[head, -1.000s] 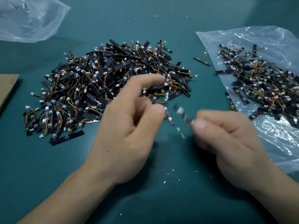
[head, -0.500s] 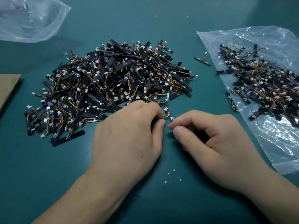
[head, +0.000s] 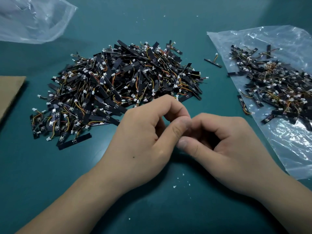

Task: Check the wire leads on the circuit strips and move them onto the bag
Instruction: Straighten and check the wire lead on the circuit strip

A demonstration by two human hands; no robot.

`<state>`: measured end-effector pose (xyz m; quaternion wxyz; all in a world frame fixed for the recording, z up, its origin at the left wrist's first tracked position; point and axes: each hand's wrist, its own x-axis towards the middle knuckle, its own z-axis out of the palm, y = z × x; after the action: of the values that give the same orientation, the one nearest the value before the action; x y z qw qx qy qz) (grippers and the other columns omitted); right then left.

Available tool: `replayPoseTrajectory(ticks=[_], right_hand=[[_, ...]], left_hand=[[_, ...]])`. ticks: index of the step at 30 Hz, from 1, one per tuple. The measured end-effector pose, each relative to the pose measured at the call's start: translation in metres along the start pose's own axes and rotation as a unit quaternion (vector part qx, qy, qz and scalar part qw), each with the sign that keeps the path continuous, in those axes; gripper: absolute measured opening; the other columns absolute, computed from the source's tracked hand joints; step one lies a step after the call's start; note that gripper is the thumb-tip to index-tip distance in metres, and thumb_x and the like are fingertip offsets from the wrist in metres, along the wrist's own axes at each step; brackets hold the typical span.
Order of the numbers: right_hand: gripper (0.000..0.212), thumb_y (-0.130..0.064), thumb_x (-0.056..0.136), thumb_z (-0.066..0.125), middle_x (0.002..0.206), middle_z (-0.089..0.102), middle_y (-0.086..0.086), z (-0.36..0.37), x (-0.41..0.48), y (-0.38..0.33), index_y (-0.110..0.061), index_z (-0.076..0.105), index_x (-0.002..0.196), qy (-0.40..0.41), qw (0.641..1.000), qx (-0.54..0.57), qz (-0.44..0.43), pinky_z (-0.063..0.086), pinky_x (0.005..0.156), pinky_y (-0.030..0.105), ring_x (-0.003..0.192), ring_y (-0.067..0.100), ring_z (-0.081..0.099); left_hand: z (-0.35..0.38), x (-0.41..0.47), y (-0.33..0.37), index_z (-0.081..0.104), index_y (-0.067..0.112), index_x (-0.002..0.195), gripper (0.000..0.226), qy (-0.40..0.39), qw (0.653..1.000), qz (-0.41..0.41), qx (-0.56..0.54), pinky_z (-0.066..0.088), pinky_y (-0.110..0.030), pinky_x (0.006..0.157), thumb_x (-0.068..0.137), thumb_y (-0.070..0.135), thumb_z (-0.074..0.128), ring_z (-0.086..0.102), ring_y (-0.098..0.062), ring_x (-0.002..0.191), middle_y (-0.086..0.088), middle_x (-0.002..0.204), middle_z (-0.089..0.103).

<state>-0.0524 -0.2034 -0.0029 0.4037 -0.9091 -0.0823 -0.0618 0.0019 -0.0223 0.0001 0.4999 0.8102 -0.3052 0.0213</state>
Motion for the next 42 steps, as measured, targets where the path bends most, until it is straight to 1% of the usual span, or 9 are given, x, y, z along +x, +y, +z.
replayPoseTrajectory(ticks=[9,15,18,22,26,29,32,37,42], right_hand=[[0.025,-0.045,0.091,0.064,0.062,0.057,-0.005,0.000,-0.001,0.002,-0.024,0.066,0.078,0.015,1.000,-0.004,-0.015,0.043,0.052,0.036,0.055,0.017,0.051],[0.013,-0.034,0.084,0.079,0.081,0.064,-0.011,0.002,0.002,-0.002,-0.029,0.067,0.088,0.080,0.996,0.035,-0.014,0.045,0.055,0.027,0.057,0.020,0.056],[0.011,-0.027,0.087,0.077,0.087,0.066,-0.005,0.000,0.002,0.000,-0.024,0.067,0.083,0.065,0.997,0.030,-0.040,0.047,0.062,0.034,0.066,0.022,0.060],[0.013,-0.035,0.090,0.065,0.080,0.065,0.003,-0.001,0.001,0.004,-0.029,0.058,0.080,0.038,0.997,0.060,-0.034,0.047,0.062,0.043,0.066,0.024,0.059],[0.015,-0.040,0.093,0.057,0.074,0.062,0.016,0.000,0.000,0.007,-0.028,0.055,0.084,0.096,0.982,0.160,0.003,0.043,0.052,0.053,0.054,0.032,0.047],[0.015,-0.040,0.095,0.060,0.083,0.068,0.012,-0.001,0.000,0.011,-0.029,0.054,0.088,0.104,0.969,0.225,-0.002,0.041,0.045,0.044,0.052,0.027,0.046],[0.028,-0.051,0.094,0.065,0.074,0.059,0.022,-0.001,0.001,0.014,-0.025,0.055,0.089,0.086,0.977,0.195,-0.004,0.043,0.048,0.052,0.053,0.034,0.044],[0.022,-0.038,0.094,0.058,0.075,0.055,0.027,-0.003,0.000,0.011,-0.019,0.053,0.086,0.054,0.980,0.191,-0.011,0.042,0.054,0.057,0.057,0.038,0.044],[0.020,-0.044,0.093,0.058,0.076,0.062,0.021,-0.001,-0.001,0.008,-0.025,0.057,0.089,0.049,0.987,0.154,-0.002,0.045,0.054,0.055,0.056,0.034,0.049]], left_hand=[[0.000,0.000,0.000,0.063,0.028,0.089,0.007,-0.023,0.999,0.007,0.022,0.039,-0.015,0.053,0.095,0.031,0.064,0.056,-0.014,0.058,0.018,0.074,0.059],[-0.001,0.001,-0.001,0.068,0.028,0.085,0.008,0.009,1.000,-0.007,-0.016,0.036,-0.009,0.054,0.093,0.027,0.068,0.052,-0.008,0.053,0.019,0.070,0.061],[0.000,0.000,0.000,0.066,0.027,0.086,0.010,0.012,1.000,-0.006,-0.009,0.037,-0.009,0.054,0.095,0.024,0.067,0.056,-0.009,0.055,0.018,0.071,0.062],[0.000,0.001,-0.003,0.060,0.026,0.089,0.012,0.026,0.999,-0.026,-0.038,0.043,-0.011,0.061,0.100,0.021,0.060,0.064,-0.009,0.065,0.012,0.078,0.070],[-0.002,0.002,-0.003,0.055,0.026,0.097,0.014,0.035,0.982,-0.082,-0.165,0.046,-0.017,0.057,0.104,0.034,0.047,0.064,-0.017,0.062,0.004,0.083,0.074],[0.000,0.000,-0.003,0.059,0.028,0.098,0.020,-0.019,0.988,-0.081,-0.132,0.051,-0.029,0.060,0.096,0.046,0.051,0.063,-0.015,0.063,0.005,0.081,0.073],[0.000,0.001,-0.001,0.065,0.024,0.093,0.022,-0.022,0.995,-0.060,-0.081,0.051,-0.032,0.058,0.098,0.041,0.053,0.062,-0.016,0.062,0.007,0.079,0.072],[-0.003,0.003,-0.001,0.066,0.026,0.101,0.015,-0.002,0.988,-0.080,-0.129,0.051,-0.027,0.062,0.098,0.034,0.053,0.061,-0.012,0.062,0.008,0.076,0.070],[-0.002,0.002,0.001,0.065,0.021,0.082,0.015,0.024,0.996,-0.041,-0.082,0.044,-0.024,0.050,0.095,0.026,0.061,0.056,-0.019,0.053,0.002,0.070,0.066]])
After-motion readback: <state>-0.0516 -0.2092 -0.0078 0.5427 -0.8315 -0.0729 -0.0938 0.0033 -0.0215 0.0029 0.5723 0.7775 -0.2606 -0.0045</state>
